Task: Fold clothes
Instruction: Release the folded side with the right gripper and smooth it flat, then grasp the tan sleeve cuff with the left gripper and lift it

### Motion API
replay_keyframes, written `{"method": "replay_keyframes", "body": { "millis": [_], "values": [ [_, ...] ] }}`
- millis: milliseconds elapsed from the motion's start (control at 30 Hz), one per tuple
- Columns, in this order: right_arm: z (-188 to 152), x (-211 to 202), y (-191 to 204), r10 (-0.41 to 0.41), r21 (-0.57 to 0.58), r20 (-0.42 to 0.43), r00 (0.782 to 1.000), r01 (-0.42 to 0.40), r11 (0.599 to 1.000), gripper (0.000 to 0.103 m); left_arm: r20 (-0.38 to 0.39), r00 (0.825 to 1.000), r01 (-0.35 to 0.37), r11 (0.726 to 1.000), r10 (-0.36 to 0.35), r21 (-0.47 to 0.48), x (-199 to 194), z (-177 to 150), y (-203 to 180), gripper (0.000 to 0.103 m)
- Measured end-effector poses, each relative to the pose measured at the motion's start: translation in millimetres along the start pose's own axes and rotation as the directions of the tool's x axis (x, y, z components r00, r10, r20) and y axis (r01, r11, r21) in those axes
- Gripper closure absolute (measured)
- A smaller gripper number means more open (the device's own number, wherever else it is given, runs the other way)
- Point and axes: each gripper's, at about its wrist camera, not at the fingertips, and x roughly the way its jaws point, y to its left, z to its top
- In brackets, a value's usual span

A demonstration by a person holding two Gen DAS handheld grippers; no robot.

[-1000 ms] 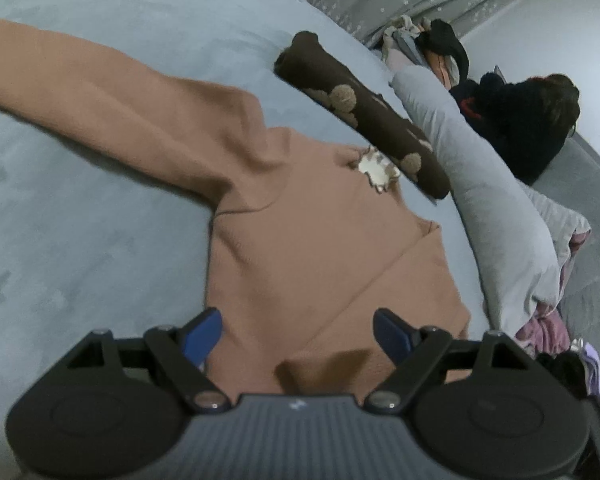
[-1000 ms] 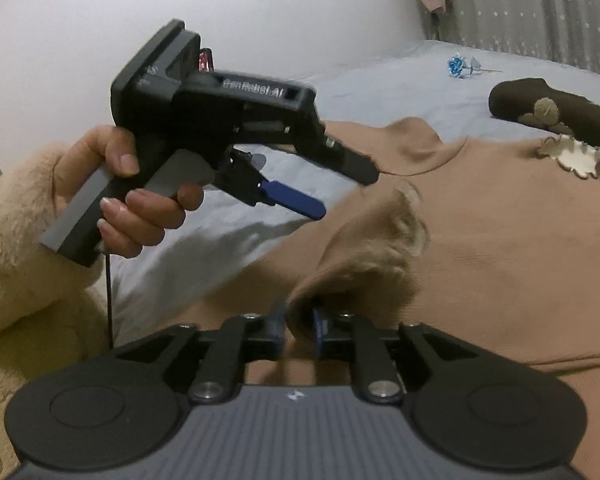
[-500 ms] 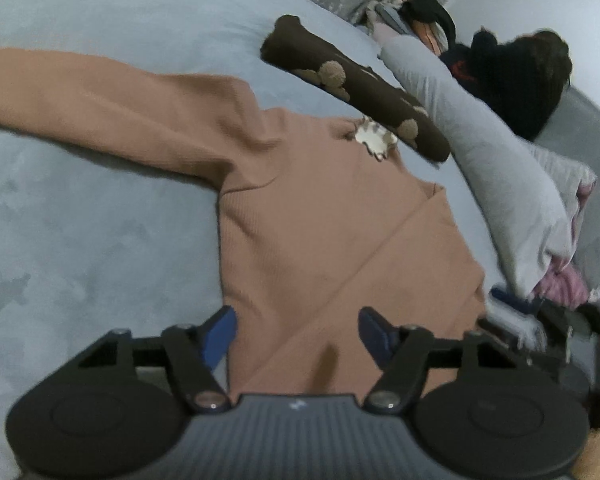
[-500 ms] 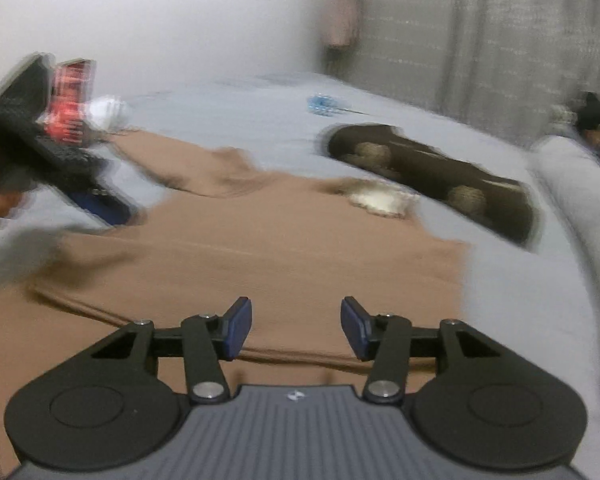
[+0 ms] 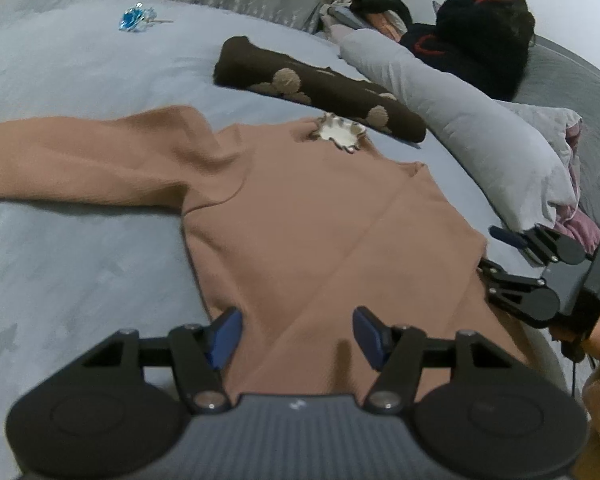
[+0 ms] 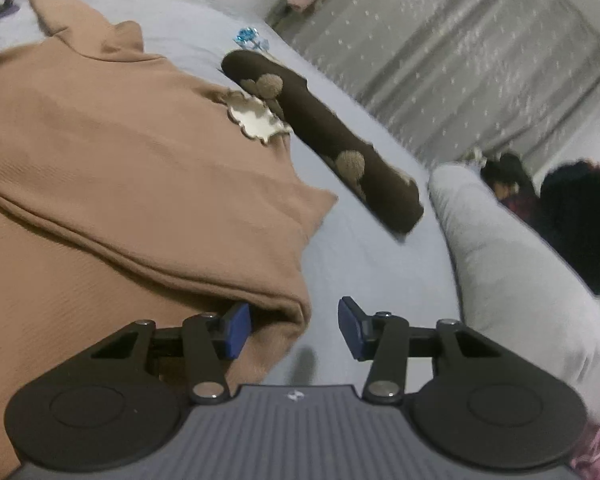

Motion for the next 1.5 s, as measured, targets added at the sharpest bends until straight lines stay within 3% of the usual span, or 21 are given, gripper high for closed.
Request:
{"method": "replay_keyframes", "body": {
  "millis": [133,267,400,533,667,800,867,967,1067,1100,1267,1333,1500],
  "values": [
    [5,-1,5,-0.007,-0.042,0.018,1.0,0.008,0.999,0.086,0.031,0.999,0.016,0.999,-0.017,0.048,1,-4,-8,0.041],
    [5,-2,-6,-0.022,0.009,-0.011,1.0,0.022,1.0,0.09,0.06,0.997,0.036,0.992,-0.044,0.121,2,-10,-17,0.041],
    [-1,7,-4,-0.001,0.031,-0.055,0.998,0.003,1.0,0.09,0.053,0.999,0.0,0.982,-0.011,0.187,11,-22,-21,0.04],
    [1,0,-10,0.017,0.064,-0.056,0.998,-0.013,0.998,0.087,0.099,0.995,-0.036,0.967,0.011,0.252,4,-28,-25,0.04],
    [4,-16,-20,0.053,0.127,-0.039,0.998,-0.047,0.991,0.077,0.164,0.986,-0.013,0.966,-0.031,0.258,-11,-23,-28,0.04],
    [10,-31,-31,0.086,0.206,0.013,0.996,-0.087,0.975,0.076,0.232,0.969,0.015,0.962,-0.081,0.272,-23,-18,-33,0.039],
    [13,-35,-35,0.107,0.253,0.053,0.993,-0.117,0.96,0.071,0.225,0.97,0.031,0.958,-0.098,0.284,-19,-17,-35,0.039],
    [17,-34,-39,0.149,0.34,0.113,0.982,-0.179,0.923,0.068,0.177,0.983,-0.015,0.948,-0.043,0.317,-2,-21,-39,0.039],
    [15,-21,-34,0.198,0.394,0.111,0.974,-0.226,0.891,0.068,0.103,0.993,-0.094,0.941,0.064,0.324,18,-26,-32,0.038],
    [13,-16,-32,0.214,0.41,0.099,0.972,-0.236,0.881,0.068,0.091,0.993,-0.094,0.945,0.068,0.314,20,-27,-27,0.037],
    [2,5,-28,0.278,0.514,0.059,0.959,-0.268,0.815,0.067,0.099,0.993,-0.081,0.96,0.056,0.269,10,-24,-17,0.037],
    [6,4,-29,0.28,0.522,0.054,0.958,-0.267,0.81,0.067,0.107,0.992,-0.086,0.965,0.061,0.248,6,-22,-15,0.035],
    [14,-7,-29,0.278,0.529,0.085,0.957,-0.279,0.801,0.057,0.173,0.973,-0.183,0.964,0.151,0.191,2,-7,-8,0.018]
  ]
}}
